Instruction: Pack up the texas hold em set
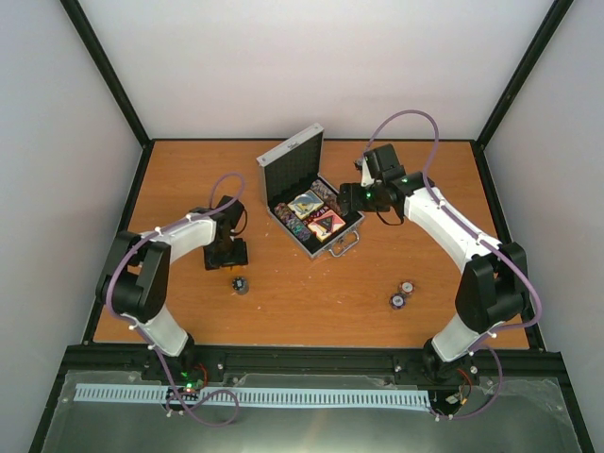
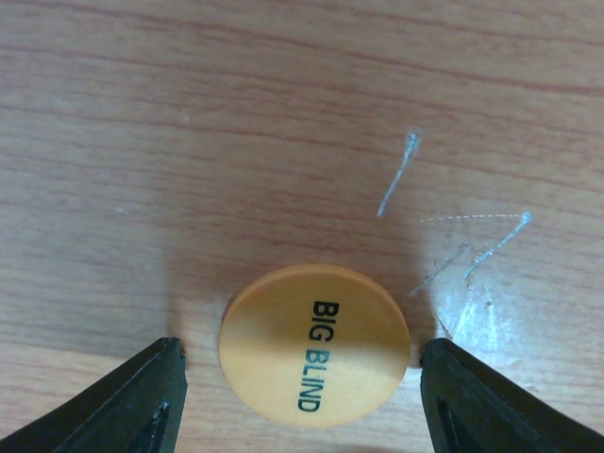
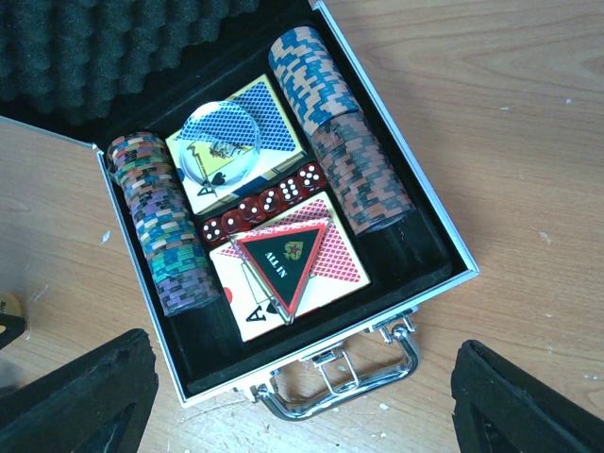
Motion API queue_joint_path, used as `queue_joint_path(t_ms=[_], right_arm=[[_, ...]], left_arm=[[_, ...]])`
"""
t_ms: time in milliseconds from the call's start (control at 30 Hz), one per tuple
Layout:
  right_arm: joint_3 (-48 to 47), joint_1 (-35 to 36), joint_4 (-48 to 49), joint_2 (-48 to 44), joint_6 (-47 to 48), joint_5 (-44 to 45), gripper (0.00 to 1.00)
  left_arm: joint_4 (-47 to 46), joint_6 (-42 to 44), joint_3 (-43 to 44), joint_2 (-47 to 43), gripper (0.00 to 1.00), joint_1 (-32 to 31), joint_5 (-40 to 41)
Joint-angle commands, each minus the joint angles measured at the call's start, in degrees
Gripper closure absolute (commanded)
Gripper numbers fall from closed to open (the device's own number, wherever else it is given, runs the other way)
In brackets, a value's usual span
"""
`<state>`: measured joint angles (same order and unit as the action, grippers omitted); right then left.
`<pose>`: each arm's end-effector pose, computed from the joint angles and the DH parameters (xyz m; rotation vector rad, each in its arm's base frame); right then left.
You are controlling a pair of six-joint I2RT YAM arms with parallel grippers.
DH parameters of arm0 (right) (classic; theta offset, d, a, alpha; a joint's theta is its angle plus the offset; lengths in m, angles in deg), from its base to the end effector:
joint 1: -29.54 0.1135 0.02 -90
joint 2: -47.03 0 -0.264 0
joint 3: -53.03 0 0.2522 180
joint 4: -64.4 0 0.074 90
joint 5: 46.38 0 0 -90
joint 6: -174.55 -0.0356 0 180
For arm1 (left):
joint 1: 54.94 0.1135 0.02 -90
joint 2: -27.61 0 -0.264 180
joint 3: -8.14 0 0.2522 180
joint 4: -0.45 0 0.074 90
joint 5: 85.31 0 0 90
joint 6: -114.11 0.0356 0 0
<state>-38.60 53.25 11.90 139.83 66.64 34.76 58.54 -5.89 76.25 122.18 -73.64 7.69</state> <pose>0.3180 0.1456 0.2841 -0.1945 2.5536 0.4838 0.2632 -0.0871 0.1552 -0.3024 3.0182 0.0128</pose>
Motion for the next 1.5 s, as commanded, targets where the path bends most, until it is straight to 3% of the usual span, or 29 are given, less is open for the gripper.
queue_joint_path(t_ms=[0, 700, 1167, 1467], right_arm=[[0.5, -0.4, 1.1, -1.8, -0.7, -0.4, 0.15], [1.0, -1.1, 1.7, -2.5, -0.8, -0.4, 0.15], [1.8, -1.7, 2.1, -3.1, -1.2, -0.7, 0.15], [1.9, -1.9, 2.0, -3.1, -1.2, -0.7, 0.15]], left_arm=[[-1.6, 0.8, 1.4, 1.7, 0.31, -0.5, 0.1], [-0.5, 1.2, 0.5, 2.0, 0.52, -0.7, 0.4], [3.2, 0.8, 4.6, -2.4, 0.53, -1.6, -0.4], [4.8, -0.2, 8.5, -2.7, 0.52, -5.3, -2.8]])
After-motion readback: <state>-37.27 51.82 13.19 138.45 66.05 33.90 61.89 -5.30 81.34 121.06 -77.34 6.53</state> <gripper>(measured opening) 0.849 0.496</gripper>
